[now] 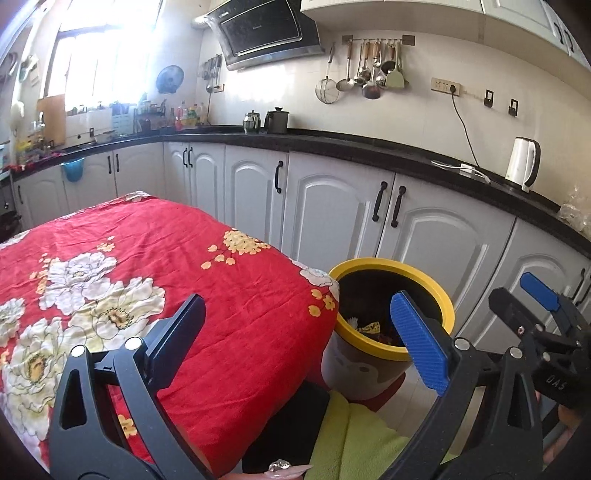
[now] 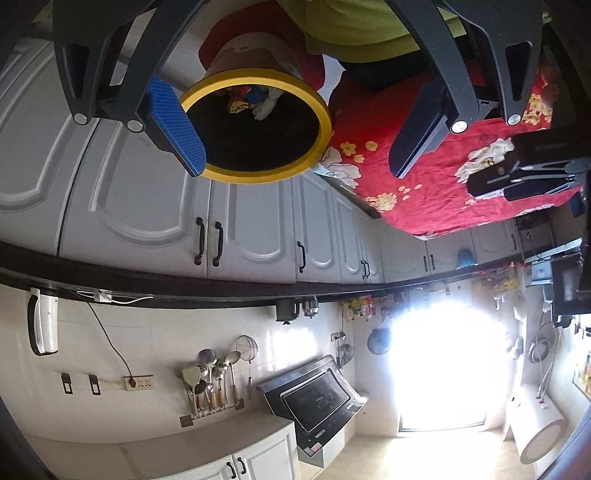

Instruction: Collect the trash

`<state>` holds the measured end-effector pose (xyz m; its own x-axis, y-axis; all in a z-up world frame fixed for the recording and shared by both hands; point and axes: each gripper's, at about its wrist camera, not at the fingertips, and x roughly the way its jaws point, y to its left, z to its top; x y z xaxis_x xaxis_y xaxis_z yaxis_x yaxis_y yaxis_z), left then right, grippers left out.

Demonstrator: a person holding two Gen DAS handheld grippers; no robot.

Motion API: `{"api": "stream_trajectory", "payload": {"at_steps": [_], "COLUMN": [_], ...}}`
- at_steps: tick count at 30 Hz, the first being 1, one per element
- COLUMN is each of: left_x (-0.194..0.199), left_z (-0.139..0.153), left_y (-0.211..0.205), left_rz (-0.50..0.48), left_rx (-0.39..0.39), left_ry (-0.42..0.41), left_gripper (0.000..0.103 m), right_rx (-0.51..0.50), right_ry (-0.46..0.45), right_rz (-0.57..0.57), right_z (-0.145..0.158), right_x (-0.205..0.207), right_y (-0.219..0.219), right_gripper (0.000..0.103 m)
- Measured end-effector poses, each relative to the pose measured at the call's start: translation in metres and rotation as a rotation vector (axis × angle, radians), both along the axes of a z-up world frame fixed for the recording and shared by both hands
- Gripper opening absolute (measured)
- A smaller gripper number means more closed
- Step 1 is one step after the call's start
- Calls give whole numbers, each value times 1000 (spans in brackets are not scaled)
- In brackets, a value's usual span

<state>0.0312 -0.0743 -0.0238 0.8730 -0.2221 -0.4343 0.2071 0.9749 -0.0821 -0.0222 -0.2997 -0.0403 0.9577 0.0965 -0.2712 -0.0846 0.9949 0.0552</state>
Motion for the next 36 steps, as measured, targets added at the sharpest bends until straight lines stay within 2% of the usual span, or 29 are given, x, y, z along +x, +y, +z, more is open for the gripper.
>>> {"api": "stream_trajectory", "payload": {"at_steps": [36], "left_x": [-4], "left_z": [2], "left_y": [-2], "left_rz": [7], "left_rx": [3], "left_ry": [-23], "left_gripper": [92], "right_rx": [-13], "right_ry": [4], "right_rz": [13], "right_z": [-2], "right_x": [-1], "right_y": [5], "right_gripper": [97]}}
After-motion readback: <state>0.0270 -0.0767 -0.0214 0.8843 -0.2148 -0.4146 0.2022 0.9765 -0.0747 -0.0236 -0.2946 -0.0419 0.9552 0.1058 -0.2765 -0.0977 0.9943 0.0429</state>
